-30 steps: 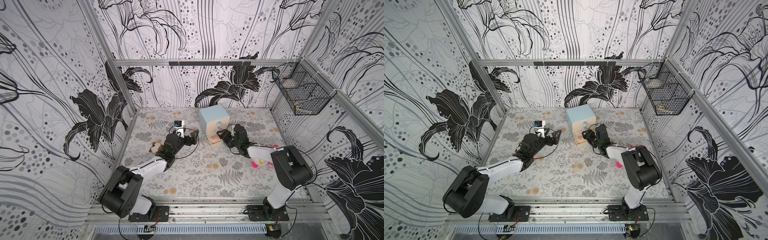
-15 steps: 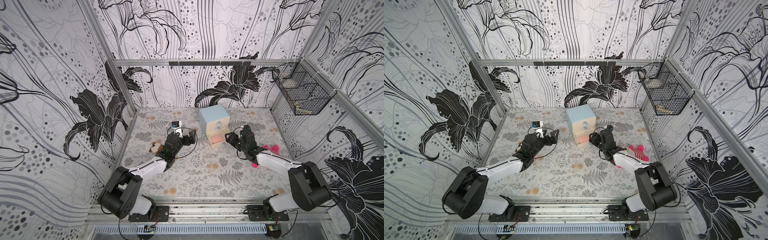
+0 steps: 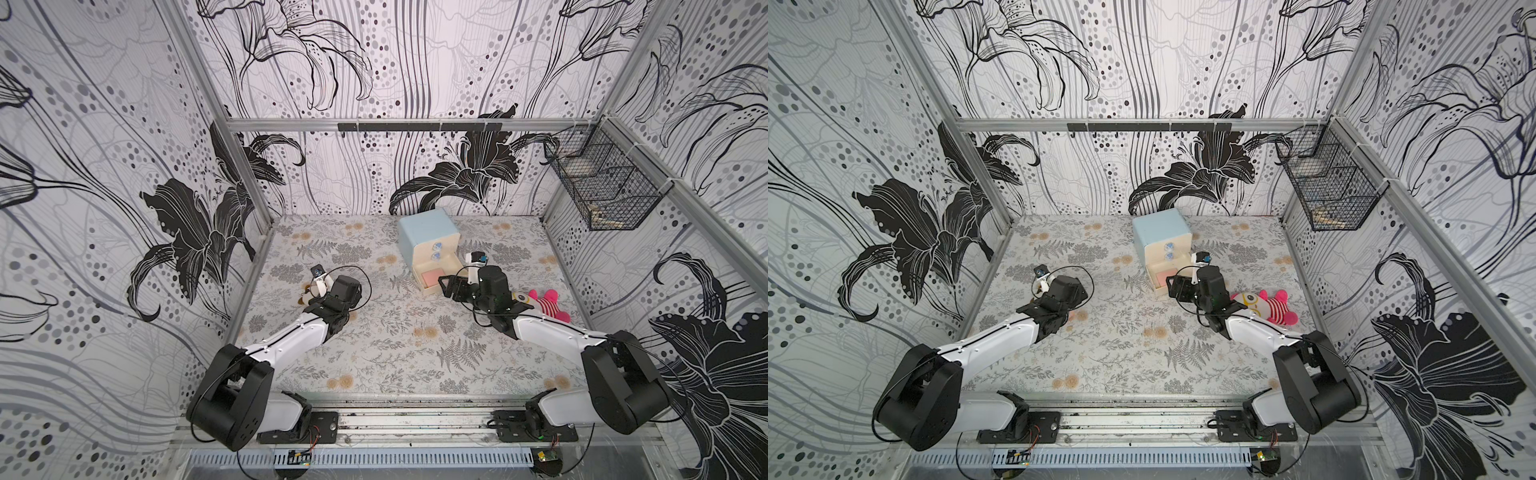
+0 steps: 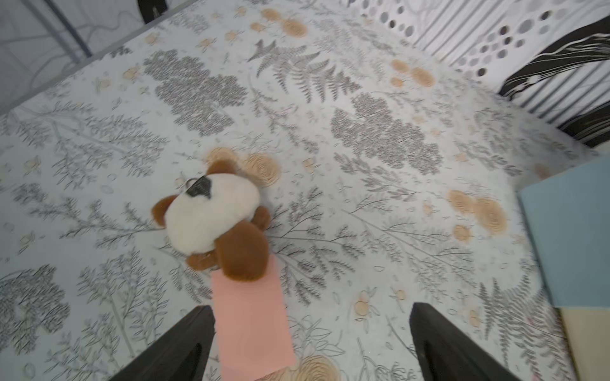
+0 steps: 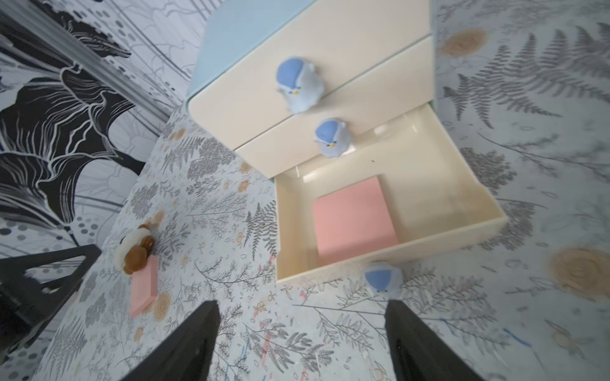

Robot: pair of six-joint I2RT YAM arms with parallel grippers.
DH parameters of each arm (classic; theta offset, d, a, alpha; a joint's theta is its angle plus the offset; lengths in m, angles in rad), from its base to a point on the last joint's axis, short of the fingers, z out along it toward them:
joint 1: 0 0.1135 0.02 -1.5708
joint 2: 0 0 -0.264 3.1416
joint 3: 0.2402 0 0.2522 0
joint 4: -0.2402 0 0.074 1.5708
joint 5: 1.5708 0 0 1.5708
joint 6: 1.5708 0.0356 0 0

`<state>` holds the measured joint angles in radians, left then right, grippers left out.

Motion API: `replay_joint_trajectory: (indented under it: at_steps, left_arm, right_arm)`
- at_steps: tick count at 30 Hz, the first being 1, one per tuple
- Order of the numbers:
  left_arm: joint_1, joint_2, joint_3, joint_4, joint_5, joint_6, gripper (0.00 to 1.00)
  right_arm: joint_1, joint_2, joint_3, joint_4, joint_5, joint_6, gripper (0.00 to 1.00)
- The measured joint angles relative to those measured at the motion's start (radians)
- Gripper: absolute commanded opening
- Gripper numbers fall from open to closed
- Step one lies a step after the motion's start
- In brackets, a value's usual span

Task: Please put the sticky notes in the drawer by color
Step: Pick up the sticky notes from the center of the board.

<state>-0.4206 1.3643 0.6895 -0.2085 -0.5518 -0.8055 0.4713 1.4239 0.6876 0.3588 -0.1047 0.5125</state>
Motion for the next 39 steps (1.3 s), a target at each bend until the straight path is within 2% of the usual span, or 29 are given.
replay_joint_trajectory:
  at_steps: [7, 12, 19, 31, 39]
  left_arm:
    - [0.018, 0.15, 0.078, -0.171, -0.013, -0.141, 0.97]
    - [0.04, 0.241, 0.119, -0.19, 0.018, -0.166, 1.0]
    - [0.069, 0.392, 0.22, -0.222, 0.059, -0.182, 0.94]
    - [0.07, 0.392, 0.228, -0.24, 0.076, -0.197, 0.69]
    - [0.07, 0.381, 0.223, -0.242, 0.095, -0.2, 0.64]
  right_arm:
    - [0.031, 0.079, 0.042, 0.05, -0.038, -0.029, 0.82]
    - [0.031, 0.088, 0.042, 0.052, -0.042, -0.032, 0.82]
    - [0.031, 0.088, 0.042, 0.053, -0.039, -0.035, 0.81]
    - [0.031, 0.099, 0.044, 0.053, -0.029, -0.035, 0.8]
    - [0.031, 0.121, 0.053, 0.053, -0.029, -0.035, 0.79]
